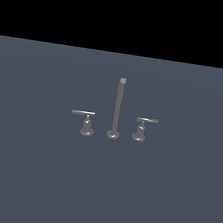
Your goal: Turn on the faucet by rotating a designated handle.
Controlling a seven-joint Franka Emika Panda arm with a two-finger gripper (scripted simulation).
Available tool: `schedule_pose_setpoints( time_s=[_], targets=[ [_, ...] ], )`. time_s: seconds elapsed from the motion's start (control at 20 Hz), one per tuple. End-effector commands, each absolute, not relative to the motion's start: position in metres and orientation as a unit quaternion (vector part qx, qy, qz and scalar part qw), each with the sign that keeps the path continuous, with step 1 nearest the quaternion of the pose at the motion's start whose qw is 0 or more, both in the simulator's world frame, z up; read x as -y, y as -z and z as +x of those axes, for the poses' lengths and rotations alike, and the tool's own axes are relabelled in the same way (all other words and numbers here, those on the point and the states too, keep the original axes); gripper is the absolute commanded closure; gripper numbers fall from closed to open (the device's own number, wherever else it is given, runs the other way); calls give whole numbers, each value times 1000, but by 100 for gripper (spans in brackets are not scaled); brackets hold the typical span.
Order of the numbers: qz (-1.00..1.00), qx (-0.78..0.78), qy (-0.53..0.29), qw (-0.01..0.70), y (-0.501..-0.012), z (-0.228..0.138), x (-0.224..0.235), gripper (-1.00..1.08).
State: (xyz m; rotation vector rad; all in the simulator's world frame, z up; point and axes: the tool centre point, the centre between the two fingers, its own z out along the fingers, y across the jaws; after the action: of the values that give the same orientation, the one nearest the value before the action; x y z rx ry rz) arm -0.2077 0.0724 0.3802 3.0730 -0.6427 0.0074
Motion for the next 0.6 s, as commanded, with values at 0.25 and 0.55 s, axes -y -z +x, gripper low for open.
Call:
schedule_pose_setpoints(
  time_s=[0.25, 0.55],
  targets=[
    [959, 284, -2, 0, -336, -181, -95, 108],
    [939, 344, -1, -2, -302, -157, -109, 108]
  ],
)
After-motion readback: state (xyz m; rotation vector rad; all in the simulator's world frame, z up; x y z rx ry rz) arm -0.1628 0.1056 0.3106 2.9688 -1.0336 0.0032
